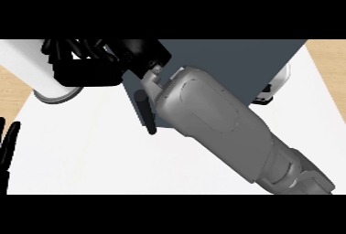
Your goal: Pick up the wine, place it into the cabinet and close the cabinet
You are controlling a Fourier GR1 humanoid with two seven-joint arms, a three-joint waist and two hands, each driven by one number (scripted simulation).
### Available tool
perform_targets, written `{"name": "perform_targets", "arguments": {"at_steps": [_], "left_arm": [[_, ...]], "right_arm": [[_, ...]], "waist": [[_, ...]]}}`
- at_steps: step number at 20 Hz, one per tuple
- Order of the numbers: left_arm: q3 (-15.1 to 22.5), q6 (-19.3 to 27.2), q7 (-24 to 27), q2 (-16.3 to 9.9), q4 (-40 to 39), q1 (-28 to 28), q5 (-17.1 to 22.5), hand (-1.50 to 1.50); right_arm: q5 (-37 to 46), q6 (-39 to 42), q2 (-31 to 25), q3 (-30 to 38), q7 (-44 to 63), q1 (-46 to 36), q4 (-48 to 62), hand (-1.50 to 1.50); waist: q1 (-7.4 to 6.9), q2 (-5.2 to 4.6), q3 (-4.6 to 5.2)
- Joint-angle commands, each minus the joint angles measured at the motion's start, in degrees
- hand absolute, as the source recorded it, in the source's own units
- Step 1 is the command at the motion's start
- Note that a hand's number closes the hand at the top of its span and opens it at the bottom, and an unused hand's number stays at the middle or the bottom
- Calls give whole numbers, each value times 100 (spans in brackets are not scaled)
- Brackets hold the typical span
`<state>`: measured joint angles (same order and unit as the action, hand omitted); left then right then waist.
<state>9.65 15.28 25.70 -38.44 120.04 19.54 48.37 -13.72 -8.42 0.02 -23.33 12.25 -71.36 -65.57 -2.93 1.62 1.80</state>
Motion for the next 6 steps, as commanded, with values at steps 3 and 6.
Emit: {"name": "perform_targets", "arguments": {"at_steps": [3, 6], "left_arm": [[-71, 83, -62, 40, 19, -151, 0, -150], [-126, 80, -138, -10, 52, -151, 41, -150]], "right_arm": [[261, -148, -578, 390, -244, 156, 877, 150], [223, 66, -782, 446, -406, 115, 1051, 150]], "waist": [[215, -245, -174], [201, -258, -177]]}}
